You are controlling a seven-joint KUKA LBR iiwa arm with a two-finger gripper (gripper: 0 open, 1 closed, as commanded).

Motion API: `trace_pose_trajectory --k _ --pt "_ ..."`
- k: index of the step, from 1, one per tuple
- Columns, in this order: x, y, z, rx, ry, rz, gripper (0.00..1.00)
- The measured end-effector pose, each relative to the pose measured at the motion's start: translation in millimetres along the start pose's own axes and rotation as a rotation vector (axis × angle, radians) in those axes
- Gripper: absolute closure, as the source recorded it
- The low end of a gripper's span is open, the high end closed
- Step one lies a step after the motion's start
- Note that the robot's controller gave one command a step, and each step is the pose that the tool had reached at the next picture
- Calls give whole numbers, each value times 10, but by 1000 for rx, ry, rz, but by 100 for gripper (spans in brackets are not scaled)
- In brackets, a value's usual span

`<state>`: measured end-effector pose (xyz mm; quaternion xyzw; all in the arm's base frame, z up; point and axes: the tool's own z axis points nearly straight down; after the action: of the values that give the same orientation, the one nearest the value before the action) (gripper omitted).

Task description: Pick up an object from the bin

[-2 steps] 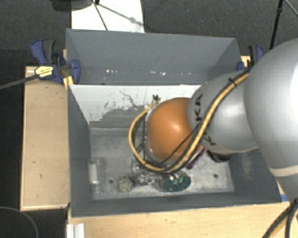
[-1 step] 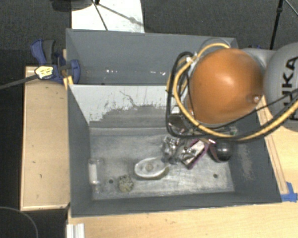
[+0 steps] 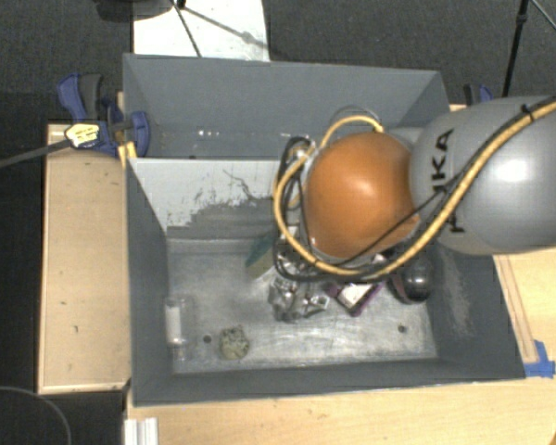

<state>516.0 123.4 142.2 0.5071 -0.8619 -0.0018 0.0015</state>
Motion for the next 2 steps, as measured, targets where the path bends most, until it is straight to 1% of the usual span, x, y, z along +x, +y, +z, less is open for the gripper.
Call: trace_pose_trajectory --k 1,2 --pt "-112 -428 -130 7 -7 435 100" --pt "-80 -282 318 2 -1 453 100"
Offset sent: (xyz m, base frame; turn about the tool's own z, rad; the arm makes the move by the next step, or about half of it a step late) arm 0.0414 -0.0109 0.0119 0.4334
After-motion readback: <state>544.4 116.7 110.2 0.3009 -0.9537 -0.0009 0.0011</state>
